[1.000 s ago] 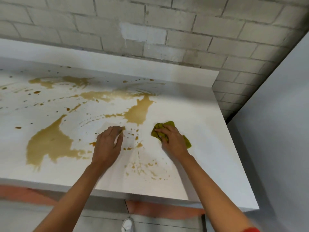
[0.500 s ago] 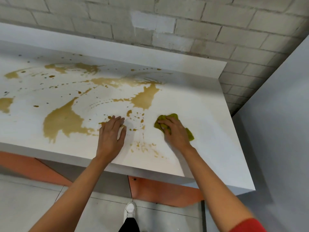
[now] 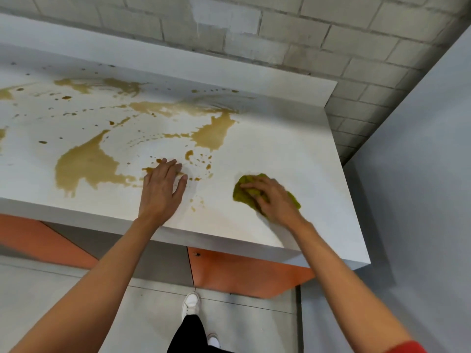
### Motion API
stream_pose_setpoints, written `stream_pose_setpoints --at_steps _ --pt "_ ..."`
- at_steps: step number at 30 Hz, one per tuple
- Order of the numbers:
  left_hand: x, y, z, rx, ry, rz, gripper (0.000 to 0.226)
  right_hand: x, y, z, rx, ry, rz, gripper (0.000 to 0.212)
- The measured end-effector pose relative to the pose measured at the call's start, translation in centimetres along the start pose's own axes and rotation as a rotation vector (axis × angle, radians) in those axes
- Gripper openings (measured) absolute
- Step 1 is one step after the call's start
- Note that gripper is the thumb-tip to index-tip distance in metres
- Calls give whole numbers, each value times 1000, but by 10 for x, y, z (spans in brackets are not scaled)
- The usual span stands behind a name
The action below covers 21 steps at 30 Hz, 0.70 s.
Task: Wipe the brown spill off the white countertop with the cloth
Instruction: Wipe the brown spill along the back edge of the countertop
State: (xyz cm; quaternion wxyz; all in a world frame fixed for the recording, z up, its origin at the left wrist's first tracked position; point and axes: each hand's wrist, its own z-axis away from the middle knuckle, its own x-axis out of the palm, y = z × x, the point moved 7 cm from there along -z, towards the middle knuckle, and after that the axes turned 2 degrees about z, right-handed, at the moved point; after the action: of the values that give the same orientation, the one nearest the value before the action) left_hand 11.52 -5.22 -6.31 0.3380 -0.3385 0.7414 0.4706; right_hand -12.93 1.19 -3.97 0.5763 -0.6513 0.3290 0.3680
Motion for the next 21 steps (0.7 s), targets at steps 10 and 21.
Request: stream_pose_setpoints --at_steps 10,21 --pt "-3 4 0 42 38 4 40 -45 81 54 269 185 98 34" --pt "-2 4 1 39 48 -4 39 37 -24 11 139 262 33 32"
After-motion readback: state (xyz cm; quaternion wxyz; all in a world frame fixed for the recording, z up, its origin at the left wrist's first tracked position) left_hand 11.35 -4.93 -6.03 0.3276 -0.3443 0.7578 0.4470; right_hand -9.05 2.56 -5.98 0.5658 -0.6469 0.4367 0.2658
